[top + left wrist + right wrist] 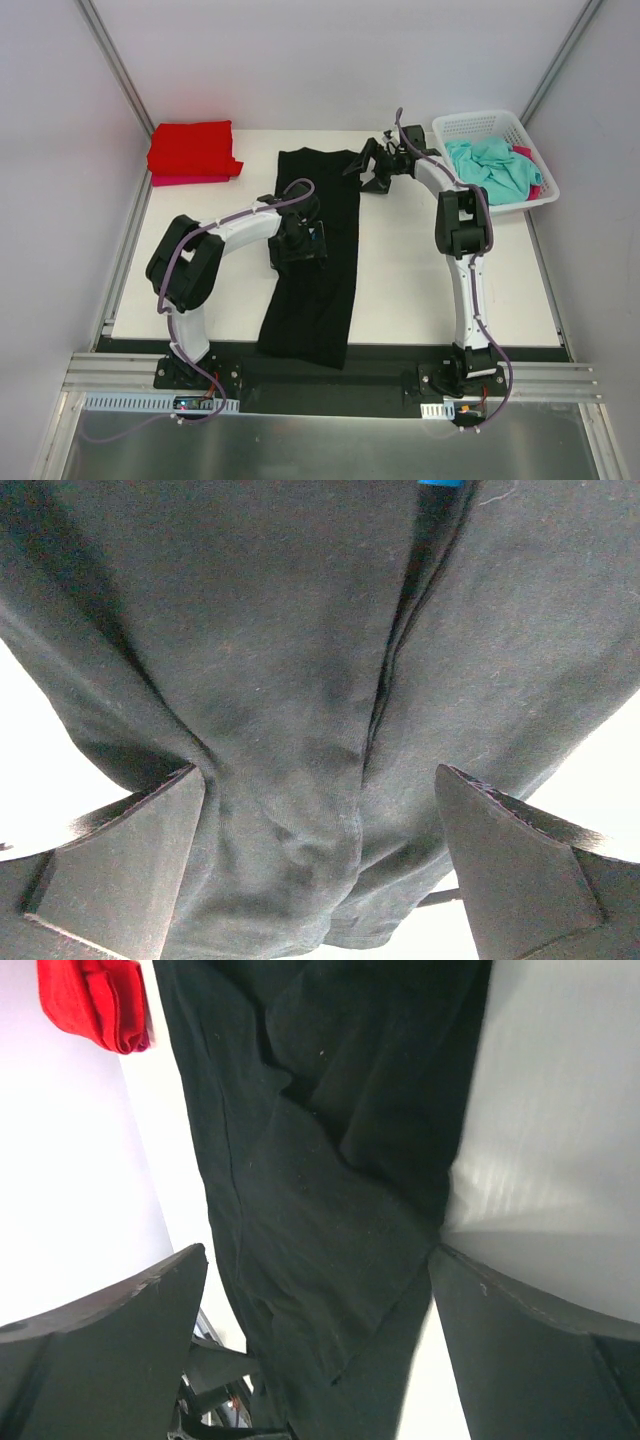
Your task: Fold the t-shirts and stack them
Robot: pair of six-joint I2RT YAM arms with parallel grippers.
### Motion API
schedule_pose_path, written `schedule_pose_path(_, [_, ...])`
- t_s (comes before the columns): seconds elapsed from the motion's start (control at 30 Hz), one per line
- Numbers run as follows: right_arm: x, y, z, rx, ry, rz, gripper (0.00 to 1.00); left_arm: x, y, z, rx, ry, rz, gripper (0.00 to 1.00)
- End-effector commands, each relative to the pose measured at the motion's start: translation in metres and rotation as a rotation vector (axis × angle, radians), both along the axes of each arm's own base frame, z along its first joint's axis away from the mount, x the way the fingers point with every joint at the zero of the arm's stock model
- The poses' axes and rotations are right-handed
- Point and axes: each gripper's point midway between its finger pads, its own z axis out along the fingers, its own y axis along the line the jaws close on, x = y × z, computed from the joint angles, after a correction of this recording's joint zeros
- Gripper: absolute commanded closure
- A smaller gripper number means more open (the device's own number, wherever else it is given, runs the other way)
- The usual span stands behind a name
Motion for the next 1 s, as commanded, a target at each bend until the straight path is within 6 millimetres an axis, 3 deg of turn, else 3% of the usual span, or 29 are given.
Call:
schedule_pose_path(0.0, [0.018, 0.013, 0.021, 0.079, -0.066, 0.014, 0.04, 0.007, -0.022, 0.007, -0.050, 0.013, 0.005, 0.01])
schedule_pose_path(0.17, [0.032, 0.007, 0.021, 0.111, -0.073, -0.009, 0.04, 0.022, -0.037, 0.014, -0.079, -0.001, -0.003, 0.01])
schedule_pose_path(0.33, [0.026, -0.005, 0.031, 0.096, -0.099, 0.002, 0.04, 0.026, -0.036, 0.023, -0.064, -0.019, -0.017, 0.01])
schedule_pose_path(0.37, [0.018, -0.009, 0.028, 0.080, -0.072, 0.005, 0.04, 0.024, -0.032, 0.023, -0.050, -0.016, -0.017, 0.01])
schedule_pose_path(0.43, [0.009, -0.015, 0.045, 0.050, -0.096, 0.009, 0.04, 0.026, -0.024, 0.031, -0.022, -0.050, -0.021, 0.01])
schedule_pose_path(0.47, [-0.005, -0.018, 0.035, 0.022, -0.063, 0.023, 0.04, 0.024, -0.018, 0.034, -0.001, -0.048, -0.020, 0.01])
schedule_pose_path(0.5, [-0.010, -0.021, 0.057, 0.007, -0.101, 0.019, 0.04, 0.023, -0.014, 0.038, 0.013, -0.059, -0.022, 0.01])
schedule_pose_path(0.53, [-0.017, -0.023, 0.060, -0.008, -0.100, 0.020, 0.04, 0.024, -0.008, 0.046, 0.025, -0.087, -0.019, 0.01])
schedule_pose_path(0.57, [-0.033, -0.027, 0.046, -0.032, -0.057, 0.020, 0.04, 0.021, -0.002, 0.050, 0.042, -0.085, -0.018, 0.01])
schedule_pose_path(0.63, [-0.050, -0.029, 0.069, -0.044, -0.083, 0.017, 0.04, 0.021, 0.004, 0.062, 0.052, -0.114, -0.014, 0.01])
schedule_pose_path(0.67, [-0.058, -0.029, 0.074, -0.052, -0.091, 0.021, 0.04, 0.020, 0.007, 0.064, 0.061, -0.119, -0.011, 0.01])
schedule_pose_path(0.7, [-0.077, -0.028, 0.061, -0.078, -0.059, 0.033, 0.04, 0.018, 0.010, 0.066, 0.067, -0.119, -0.005, 0.01])
schedule_pose_path(0.73, [-0.085, -0.027, 0.078, -0.080, -0.093, 0.035, 0.04, 0.015, 0.012, 0.068, 0.066, -0.120, 0.000, 0.01])
schedule_pose_path(0.77, [-0.092, -0.025, 0.080, -0.087, -0.097, 0.042, 0.04, 0.014, 0.013, 0.068, 0.065, -0.119, 0.003, 0.01])
schedule_pose_path(0.8, [-0.104, -0.024, 0.072, -0.106, -0.073, 0.048, 0.04, 0.011, 0.014, 0.068, 0.066, -0.115, 0.007, 0.01])
schedule_pose_path(0.83, [-0.110, -0.024, 0.081, -0.109, -0.088, 0.046, 0.04, 0.006, 0.018, 0.067, 0.068, -0.111, 0.011, 0.01])
schedule_pose_path(0.97, [-0.136, -0.024, 0.077, -0.162, -0.062, 0.063, 0.04, -0.008, 0.025, 0.064, 0.067, -0.099, 0.029, 0.01])
